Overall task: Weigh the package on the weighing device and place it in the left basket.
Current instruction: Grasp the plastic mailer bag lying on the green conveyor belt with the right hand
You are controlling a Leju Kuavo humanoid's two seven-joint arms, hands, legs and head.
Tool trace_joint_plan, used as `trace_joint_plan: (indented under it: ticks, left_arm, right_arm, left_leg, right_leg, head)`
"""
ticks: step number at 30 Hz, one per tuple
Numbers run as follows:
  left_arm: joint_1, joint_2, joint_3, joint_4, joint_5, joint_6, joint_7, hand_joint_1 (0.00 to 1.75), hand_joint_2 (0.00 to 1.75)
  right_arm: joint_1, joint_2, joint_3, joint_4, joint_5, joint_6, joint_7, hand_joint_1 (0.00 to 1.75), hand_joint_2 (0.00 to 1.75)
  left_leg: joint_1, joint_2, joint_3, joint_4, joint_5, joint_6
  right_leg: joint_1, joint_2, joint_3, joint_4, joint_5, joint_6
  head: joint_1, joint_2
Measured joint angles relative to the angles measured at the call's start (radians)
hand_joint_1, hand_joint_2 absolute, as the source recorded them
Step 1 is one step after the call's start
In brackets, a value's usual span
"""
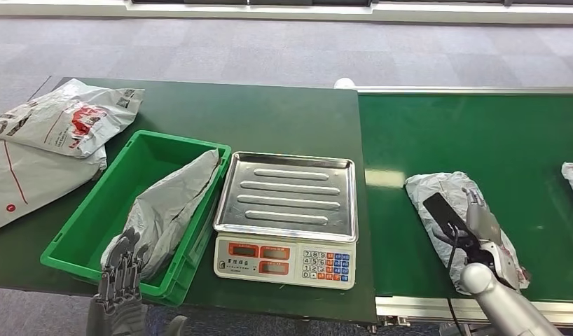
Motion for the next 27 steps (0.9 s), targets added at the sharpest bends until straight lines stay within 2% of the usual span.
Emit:
trace_joint_plan:
  ticks: [5,9,13,17,22,27]
  left_arm:
    - [0.053,-0.072,0.102,-0.062,-0.035,-0.089,0.011,0.00,1.75]
    - [0.092,-0.135,0.180,-0.103,-0.057,-0.186,0.014,0.00,1.75]
    - [0.114,-0.208,0.261,-0.121,-0.083,-0.302,0.003,0.00,1.75]
    - [0.125,-0.254,0.310,-0.127,-0.092,-0.341,-0.001,0.00,1.75]
    - [0.138,-0.295,0.356,-0.138,-0.099,-0.382,-0.003,0.00,1.75]
    - [0.139,-0.315,0.383,-0.139,-0.104,-0.391,-0.006,0.00,1.75]
  right_arm:
    - [-0.162,0.096,0.004,0.199,0.185,0.175,0.141,0.00,1.75]
    - [-0.227,0.151,-0.003,0.298,0.256,0.271,0.173,0.00,1.75]
    - [-0.251,0.200,-0.032,0.379,0.311,0.419,0.151,1.75,1.75]
    - [-0.268,0.231,-0.047,0.429,0.362,0.495,0.172,1.75,1.75]
    - [-0.288,0.250,-0.052,0.441,0.441,0.493,0.272,1.75,1.75]
    - [-0.292,0.257,-0.065,0.441,0.458,0.501,0.294,1.75,1.75]
  left_leg:
    - [0.000,-0.002,-0.003,0.000,0.001,-0.001]
    - [0.000,-0.004,-0.005,0.000,0.001,-0.001]
    - [0.000,-0.005,-0.005,0.000,0.001,-0.001]
    - [0.000,-0.005,-0.005,0.000,0.001,-0.001]
    - [0.000,-0.008,-0.004,0.000,0.001,0.000]
    - [0.000,-0.010,-0.004,0.000,0.001,0.000]
  right_leg:
    - [0.001,-0.001,-0.003,0.000,0.000,-0.001]
    - [0.001,-0.003,-0.004,0.000,0.000,-0.001]
    - [0.000,-0.004,-0.004,0.000,0.000,-0.001]
    - [0.000,-0.005,-0.003,0.000,0.000,-0.001]
    - [0.000,-0.008,-0.002,0.000,0.000,-0.001]
    - [0.000,-0.009,-0.002,0.000,-0.001,-0.001]
  head:
    - [0.000,0.000]
    - [0.000,0.000]
    - [0.000,0.000]
    - [0.000,0.000]
    - [0.000,0.000]
    - [0.000,0.000]
